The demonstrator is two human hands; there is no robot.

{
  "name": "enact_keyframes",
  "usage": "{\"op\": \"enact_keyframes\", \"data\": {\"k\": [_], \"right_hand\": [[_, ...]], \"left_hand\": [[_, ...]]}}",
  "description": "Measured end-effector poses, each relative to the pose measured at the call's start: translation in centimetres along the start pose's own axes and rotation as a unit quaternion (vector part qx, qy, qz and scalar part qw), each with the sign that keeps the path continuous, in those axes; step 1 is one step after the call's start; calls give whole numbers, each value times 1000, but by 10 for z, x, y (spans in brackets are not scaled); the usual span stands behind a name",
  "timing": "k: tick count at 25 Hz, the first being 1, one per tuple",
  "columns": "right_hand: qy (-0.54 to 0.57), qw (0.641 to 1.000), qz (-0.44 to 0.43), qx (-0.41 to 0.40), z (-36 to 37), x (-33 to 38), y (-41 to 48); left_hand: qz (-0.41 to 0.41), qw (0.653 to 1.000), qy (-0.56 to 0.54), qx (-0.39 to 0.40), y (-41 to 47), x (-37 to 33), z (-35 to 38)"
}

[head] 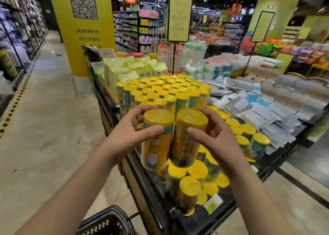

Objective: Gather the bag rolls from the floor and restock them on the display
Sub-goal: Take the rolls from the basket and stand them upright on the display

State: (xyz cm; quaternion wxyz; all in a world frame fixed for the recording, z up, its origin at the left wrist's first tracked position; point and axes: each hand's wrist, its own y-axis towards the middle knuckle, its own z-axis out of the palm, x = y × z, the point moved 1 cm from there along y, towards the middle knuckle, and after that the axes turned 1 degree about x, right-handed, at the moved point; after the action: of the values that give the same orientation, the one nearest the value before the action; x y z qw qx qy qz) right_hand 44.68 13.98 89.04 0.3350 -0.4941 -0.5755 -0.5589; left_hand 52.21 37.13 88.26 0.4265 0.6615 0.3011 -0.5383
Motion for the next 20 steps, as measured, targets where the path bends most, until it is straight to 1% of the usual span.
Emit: {"op": "enact_keyframes", "data": {"k": [5, 9, 13, 16, 20], "right_hand": [[13, 1000, -10, -14, -123, -15, -9], [16, 1000, -8, -12, -181, -25, -6], [16, 999, -3, -39, -227, -44, 9], [7, 999, 2, -35, -250, -60, 32], [-19, 1000, 2, -12, -279, -86, 89]], "left_hand": [[-2, 999, 15, -35, 33, -1, 123], [-20, 996, 63, -68, 52, -1, 180], [-25, 993, 98, -58, 86, 1, 221], [-23, 993, 103, -57, 116, 9, 239], [-16, 992, 98, -76, 171, 37, 248]]}}
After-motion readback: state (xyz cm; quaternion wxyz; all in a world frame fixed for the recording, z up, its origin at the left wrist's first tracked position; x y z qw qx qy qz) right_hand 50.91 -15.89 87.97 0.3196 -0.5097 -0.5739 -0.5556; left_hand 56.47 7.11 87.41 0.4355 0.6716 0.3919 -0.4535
